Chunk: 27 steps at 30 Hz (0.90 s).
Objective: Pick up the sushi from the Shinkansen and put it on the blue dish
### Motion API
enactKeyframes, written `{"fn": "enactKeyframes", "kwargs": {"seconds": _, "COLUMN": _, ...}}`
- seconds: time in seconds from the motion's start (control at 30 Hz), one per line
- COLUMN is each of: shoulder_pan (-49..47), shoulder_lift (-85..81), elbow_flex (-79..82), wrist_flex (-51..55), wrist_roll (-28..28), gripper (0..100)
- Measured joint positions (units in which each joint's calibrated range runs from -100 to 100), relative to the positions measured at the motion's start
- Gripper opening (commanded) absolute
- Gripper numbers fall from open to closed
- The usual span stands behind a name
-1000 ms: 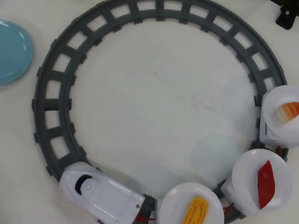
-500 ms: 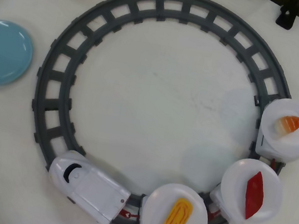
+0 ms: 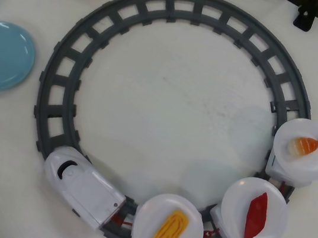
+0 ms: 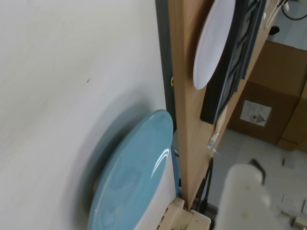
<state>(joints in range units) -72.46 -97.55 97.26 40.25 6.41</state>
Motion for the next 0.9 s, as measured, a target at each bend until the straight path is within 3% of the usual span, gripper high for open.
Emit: {"fn": "enactKeyframes", "kwargs": {"seconds": 0.9, "shoulder_pan": 2.6, "shoulder_lift": 0.0, "elbow_flex": -0.5, "wrist_flex": 0.0, "wrist_roll": 0.0, "gripper": 20}}
